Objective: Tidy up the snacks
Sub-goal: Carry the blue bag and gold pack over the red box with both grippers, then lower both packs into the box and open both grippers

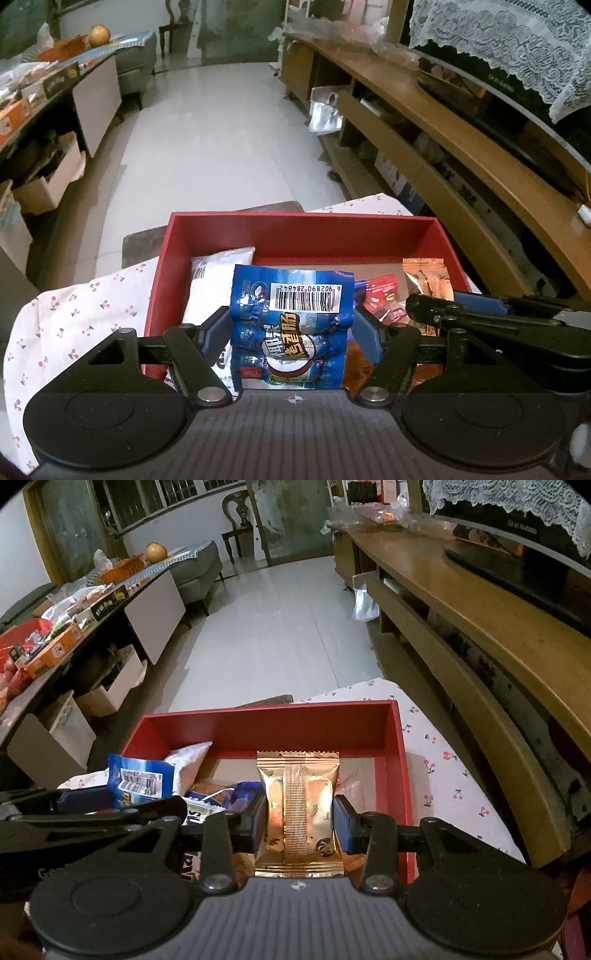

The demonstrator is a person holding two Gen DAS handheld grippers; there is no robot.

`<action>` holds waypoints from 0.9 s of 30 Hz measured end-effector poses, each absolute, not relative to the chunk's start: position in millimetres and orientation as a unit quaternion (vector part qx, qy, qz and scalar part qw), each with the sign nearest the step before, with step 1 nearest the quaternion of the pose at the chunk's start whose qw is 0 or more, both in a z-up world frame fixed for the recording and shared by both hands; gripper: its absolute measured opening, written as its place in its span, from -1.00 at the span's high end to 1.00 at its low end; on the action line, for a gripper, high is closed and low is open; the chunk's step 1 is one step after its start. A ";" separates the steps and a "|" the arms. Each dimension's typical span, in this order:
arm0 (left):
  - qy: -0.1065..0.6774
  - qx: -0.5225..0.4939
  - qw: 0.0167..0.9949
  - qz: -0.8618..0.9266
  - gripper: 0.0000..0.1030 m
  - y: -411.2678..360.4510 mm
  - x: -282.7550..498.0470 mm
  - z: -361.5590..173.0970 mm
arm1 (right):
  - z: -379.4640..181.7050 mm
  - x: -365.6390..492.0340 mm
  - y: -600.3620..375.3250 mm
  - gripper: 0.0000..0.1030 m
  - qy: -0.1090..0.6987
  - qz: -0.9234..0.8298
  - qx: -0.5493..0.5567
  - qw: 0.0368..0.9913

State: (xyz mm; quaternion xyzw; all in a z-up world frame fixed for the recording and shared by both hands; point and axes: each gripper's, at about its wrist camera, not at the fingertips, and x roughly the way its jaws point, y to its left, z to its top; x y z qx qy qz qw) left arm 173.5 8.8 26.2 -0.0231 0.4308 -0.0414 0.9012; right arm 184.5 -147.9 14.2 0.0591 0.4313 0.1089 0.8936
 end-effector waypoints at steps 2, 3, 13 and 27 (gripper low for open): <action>0.431 -0.021 0.901 -0.038 -0.45 8.4 174.7 23.7 | 11.0 186.2 -147.9 -0.04 0.433 0.108 0.059 0.893; 0.431 -0.019 0.901 -0.036 -0.45 8.1 175.1 22.7 | 9.7 187.4 -147.8 -0.04 0.435 0.108 0.059 0.892; 0.438 -0.010 0.898 -0.025 -0.45 7.6 177.5 14.7 | 1.3 191.5 -141.9 -0.04 0.438 0.105 0.043 0.892; 0.444 -0.007 0.896 -0.015 -0.46 8.1 181.0 9.0 | -1.7 191.8 -134.6 -0.06 0.432 0.099 0.019 0.896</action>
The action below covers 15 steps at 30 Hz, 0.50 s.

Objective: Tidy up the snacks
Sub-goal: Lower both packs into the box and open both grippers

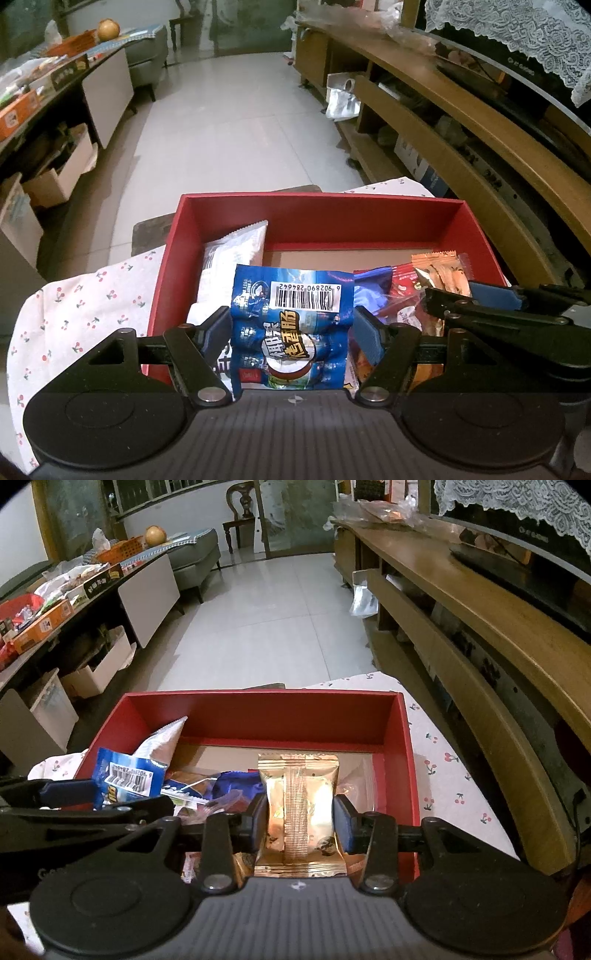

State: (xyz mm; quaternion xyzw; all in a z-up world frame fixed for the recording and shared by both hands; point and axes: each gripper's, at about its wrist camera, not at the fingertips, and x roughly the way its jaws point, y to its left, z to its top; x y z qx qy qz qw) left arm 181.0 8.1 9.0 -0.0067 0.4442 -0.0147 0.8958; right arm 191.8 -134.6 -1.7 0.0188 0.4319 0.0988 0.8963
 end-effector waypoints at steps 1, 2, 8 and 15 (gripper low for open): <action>0.444 -0.006 0.896 -0.015 -0.47 8.2 181.0 9.1 | -1.1 192.1 -135.2 -0.06 0.433 0.098 0.020 0.896; 0.443 -0.006 0.897 -0.014 -0.48 8.0 181.4 9.0 | -1.3 192.0 -134.8 -0.07 0.434 0.098 0.022 0.895; 0.431 0.001 0.902 0.000 -0.69 10.6 176.4 13.9 | 5.4 189.2 -136.7 -0.29 0.427 0.094 0.028 0.899; 0.423 -0.008 0.906 0.014 -0.77 18.5 166.7 23.2 | 19.2 178.0 -141.4 -0.55 0.412 0.100 0.038 0.905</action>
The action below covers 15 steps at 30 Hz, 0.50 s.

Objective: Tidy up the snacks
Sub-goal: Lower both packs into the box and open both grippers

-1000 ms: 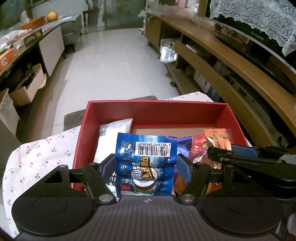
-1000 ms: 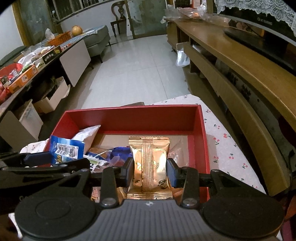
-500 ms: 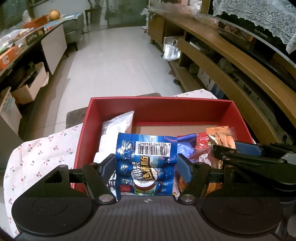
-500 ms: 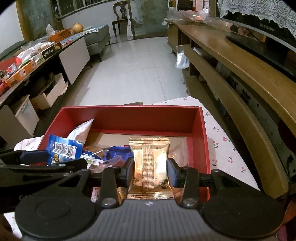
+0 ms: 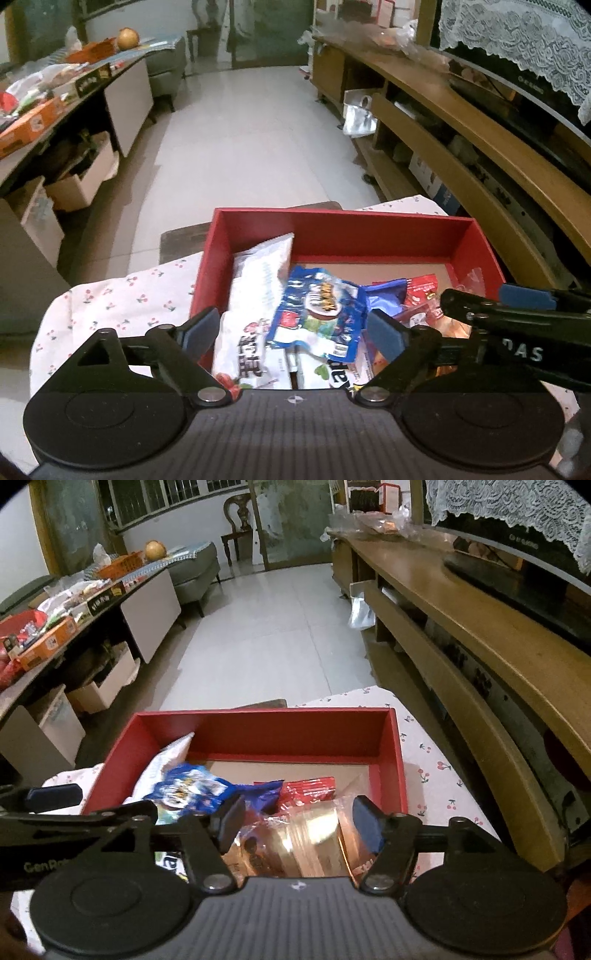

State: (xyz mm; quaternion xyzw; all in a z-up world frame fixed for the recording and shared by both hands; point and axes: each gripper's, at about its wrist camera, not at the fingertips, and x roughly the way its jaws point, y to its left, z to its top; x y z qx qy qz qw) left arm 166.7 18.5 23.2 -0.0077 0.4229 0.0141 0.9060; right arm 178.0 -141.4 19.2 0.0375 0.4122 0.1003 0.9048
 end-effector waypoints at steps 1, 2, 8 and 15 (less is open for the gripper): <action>0.422 -0.008 0.906 0.015 -0.77 19.1 164.8 24.2 | 21.4 175.6 -141.9 -0.55 0.409 0.101 0.037 0.906; 0.421 -0.007 0.907 0.016 -0.77 19.2 162.2 25.0 | 24.1 172.5 -142.4 -0.57 0.406 0.101 0.038 0.908; 0.406 -0.001 0.913 0.028 -0.89 20.1 144.4 31.1 | 37.1 156.1 -148.5 -0.63 0.393 0.099 0.048 0.913; 0.391 0.000 0.920 0.039 -1.00 18.1 115.7 38.0 | 40.0 120.3 -156.0 -0.63 0.399 0.097 0.060 0.910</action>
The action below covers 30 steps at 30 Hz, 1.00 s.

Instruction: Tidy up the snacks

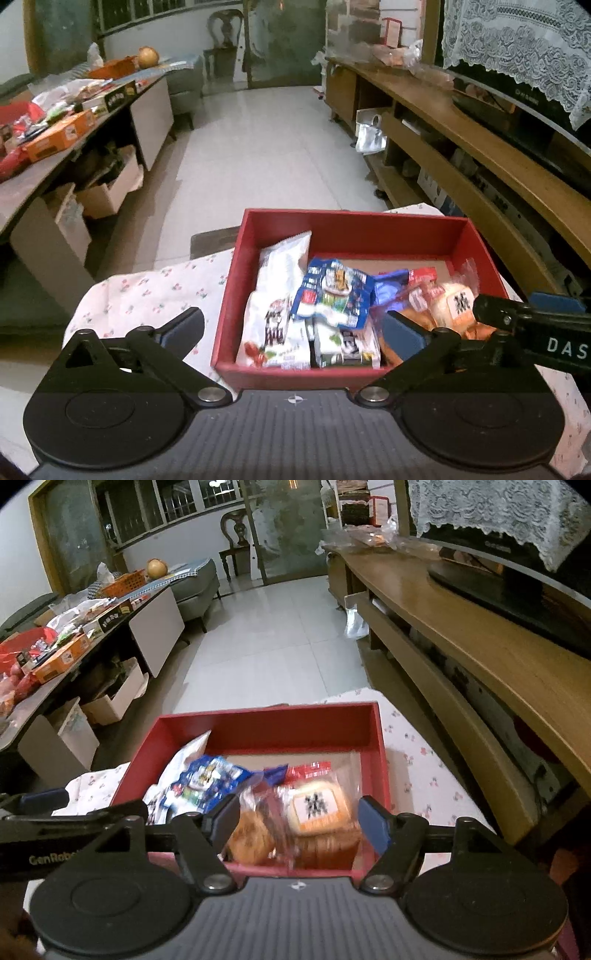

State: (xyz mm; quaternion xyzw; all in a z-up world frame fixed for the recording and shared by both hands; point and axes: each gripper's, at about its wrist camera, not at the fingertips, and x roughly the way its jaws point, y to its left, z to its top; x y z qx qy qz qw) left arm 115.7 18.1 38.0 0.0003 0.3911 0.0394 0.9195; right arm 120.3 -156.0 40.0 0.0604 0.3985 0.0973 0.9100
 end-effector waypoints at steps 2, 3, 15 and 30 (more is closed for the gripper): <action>0.392 0.005 0.919 0.046 -1.00 16.4 107.6 37.4 | 40.2 109.6 -157.2 -0.63 0.401 0.099 0.063 0.908; 0.393 0.009 0.918 0.050 -1.00 15.8 102.8 36.6 | 40.3 103.3 -157.9 -0.63 0.402 0.101 0.065 0.908; 0.431 0.010 0.902 0.031 -1.00 6.0 65.3 21.5 | 29.7 49.2 -164.8 -0.64 0.425 0.102 0.067 0.897; 0.409 -0.021 0.912 0.027 -1.00 9.3 28.2 24.2 | 27.1 18.3 -165.7 -0.65 0.428 0.103 0.064 0.896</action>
